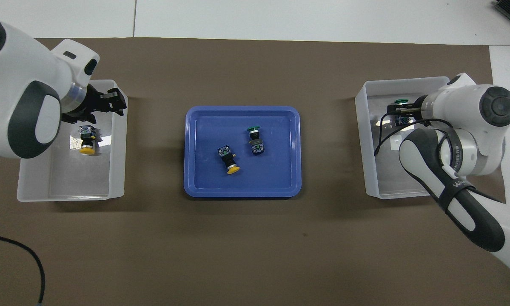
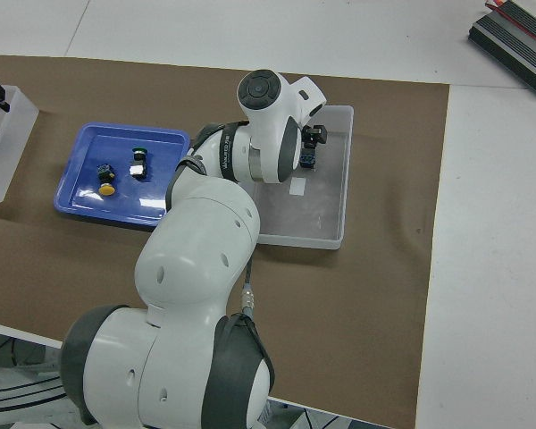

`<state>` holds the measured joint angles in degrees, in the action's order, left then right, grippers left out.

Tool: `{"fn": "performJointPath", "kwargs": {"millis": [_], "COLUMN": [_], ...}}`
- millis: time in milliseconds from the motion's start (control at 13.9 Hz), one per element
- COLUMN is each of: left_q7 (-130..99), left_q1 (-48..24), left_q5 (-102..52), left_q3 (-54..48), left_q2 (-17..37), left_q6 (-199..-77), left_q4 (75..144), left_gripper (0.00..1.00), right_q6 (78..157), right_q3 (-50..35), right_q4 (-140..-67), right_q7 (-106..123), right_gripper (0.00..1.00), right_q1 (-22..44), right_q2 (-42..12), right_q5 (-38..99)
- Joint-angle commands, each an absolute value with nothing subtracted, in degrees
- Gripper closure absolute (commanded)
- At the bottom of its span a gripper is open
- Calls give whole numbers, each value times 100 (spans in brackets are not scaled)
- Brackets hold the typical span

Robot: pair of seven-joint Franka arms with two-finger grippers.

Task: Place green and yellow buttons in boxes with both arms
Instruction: 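Reach the left gripper to the second yellow button while the right reaches green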

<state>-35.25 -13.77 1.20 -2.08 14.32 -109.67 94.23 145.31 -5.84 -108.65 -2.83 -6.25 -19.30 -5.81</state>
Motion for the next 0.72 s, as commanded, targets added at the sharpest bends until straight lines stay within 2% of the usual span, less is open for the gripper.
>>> {"fn": "performJointPath", "kwargs": {"millis": [0, 288, 648], "left_q7": [-4462, -5447, -6178], "left_q1": [-1818, -2337, -2847], "left_q5": [114, 70, 53], "left_q3": [-141, -149, -149], "left_q2": [1240, 880, 1002], "left_q6": [-11178, -12565, -13691], "left_q4": [9780, 11010, 11600], "left_gripper": [31, 31, 31], "right_q6": [13950, 13676, 14308], "right_q3": [-607, -615, -615], "right_q4": [-10890, -10696, -10758], "right_q7": [-797, -1730, -1951], "right_gripper": [0, 0, 0], "right_q1": [-178, 561, 1387], "right_q2": [-1408, -1318, -1590], "right_q5": [-475, -475, -466]}}
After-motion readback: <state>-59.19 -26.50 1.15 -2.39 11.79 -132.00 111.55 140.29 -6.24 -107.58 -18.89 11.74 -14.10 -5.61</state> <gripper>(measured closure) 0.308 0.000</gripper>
